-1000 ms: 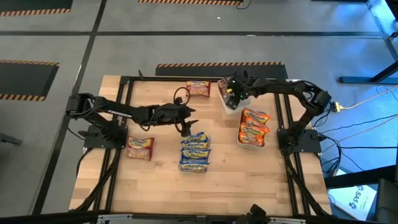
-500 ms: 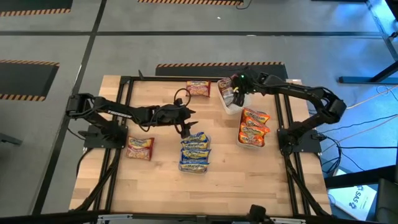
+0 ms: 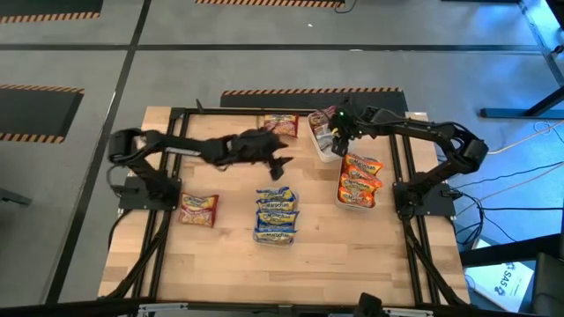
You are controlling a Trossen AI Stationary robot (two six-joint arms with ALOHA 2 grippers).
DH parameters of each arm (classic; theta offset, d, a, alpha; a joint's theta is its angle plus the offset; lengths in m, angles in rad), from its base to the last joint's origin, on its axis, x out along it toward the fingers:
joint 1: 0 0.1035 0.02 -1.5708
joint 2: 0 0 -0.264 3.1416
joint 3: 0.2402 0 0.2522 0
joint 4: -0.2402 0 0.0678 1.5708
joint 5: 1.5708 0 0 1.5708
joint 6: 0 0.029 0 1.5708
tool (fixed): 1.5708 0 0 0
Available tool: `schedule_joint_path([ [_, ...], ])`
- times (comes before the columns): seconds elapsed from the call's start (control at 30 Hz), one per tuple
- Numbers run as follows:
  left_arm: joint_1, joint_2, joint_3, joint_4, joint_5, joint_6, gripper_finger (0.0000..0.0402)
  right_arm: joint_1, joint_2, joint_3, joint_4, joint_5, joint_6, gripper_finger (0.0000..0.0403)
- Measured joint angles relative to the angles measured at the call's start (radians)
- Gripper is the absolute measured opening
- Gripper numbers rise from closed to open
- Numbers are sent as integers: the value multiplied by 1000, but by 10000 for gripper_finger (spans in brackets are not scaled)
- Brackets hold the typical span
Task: Sort Maruchan noodles
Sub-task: Put the bottom right red noodle pack into the white bin
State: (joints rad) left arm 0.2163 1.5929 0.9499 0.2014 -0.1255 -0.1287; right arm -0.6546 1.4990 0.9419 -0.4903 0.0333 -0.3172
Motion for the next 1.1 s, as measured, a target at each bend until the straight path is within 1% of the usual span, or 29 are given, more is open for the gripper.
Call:
schedule_joint_path([
  [0.07,30,74,96,-46,23,-8,232,0,0,-22,36,2,0,211],
  [0.17,87,169,215,-57,65,-53,232,0,0,-54,83,9,15,211],
  [0.33,205,316,379,-63,225,-187,231,0,-1,-101,178,26,16,211],
  [0.43,223,391,467,-112,260,-210,231,0,-26,-104,186,43,-2,211],
  [0.5,223,444,527,-143,260,-211,231,0,-61,-104,192,45,-2,211],
  [0.67,227,559,667,-221,243,-227,231,0,-158,-104,181,91,16,211],
  [0.8,232,612,748,-285,172,-214,231,0,-208,-109,175,80,42,211],
  [0.9,232,615,772,-303,127,-204,231,0,-219,-134,175,79,49,211],
  [1.1,230,614,772,-323,120,-202,231,0,-219,-187,201,81,50,211],
])
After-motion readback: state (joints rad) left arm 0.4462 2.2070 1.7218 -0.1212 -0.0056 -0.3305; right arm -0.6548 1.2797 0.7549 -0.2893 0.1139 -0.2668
